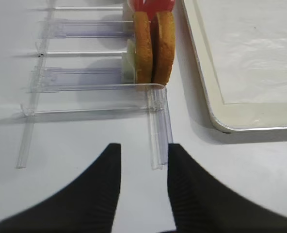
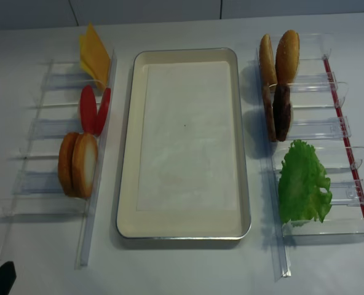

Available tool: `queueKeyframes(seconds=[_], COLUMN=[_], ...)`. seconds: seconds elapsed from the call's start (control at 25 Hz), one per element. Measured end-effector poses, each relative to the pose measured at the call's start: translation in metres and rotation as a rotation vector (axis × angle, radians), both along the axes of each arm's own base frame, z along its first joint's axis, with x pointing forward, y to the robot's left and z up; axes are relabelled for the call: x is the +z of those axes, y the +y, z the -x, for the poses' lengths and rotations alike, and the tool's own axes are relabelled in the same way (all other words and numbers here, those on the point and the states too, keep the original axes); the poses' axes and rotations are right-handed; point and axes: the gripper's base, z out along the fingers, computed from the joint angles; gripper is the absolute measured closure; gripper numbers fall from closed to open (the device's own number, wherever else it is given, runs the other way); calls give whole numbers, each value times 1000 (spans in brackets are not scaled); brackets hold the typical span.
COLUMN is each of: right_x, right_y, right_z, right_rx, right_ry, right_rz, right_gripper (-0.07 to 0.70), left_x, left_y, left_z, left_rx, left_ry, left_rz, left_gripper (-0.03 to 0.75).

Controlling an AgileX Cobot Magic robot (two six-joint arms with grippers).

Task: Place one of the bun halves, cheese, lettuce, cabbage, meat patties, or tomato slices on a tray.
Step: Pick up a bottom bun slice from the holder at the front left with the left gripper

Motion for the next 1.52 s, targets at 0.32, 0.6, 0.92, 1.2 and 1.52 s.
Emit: queueKeyframes(seconds=[0.32, 0.6, 0.92, 1.2, 1.52], right_x=[0, 0, 0, 0, 0], right_y=[0, 0, 0, 0, 0], right_z=[0, 0, 0, 0, 0], right_rx=[-4, -5, -6, -6, -6], right_ry=[0, -1, -1, -1, -1], right_rz=[-6, -8, -10, -10, -10], right_gripper=[202, 202, 202, 202, 202], left_x=[39, 63, 71, 71, 61], left_y=[-6, -9, -15, -23, -57], left_z=[-27, -70, -134, -179, -218], left_rx=[-46, -73, -106, -146, -152], left_ry=[84, 268, 438, 521, 617], left_rz=[38, 37, 83, 91, -41], left_gripper=[391, 316, 309, 309, 309])
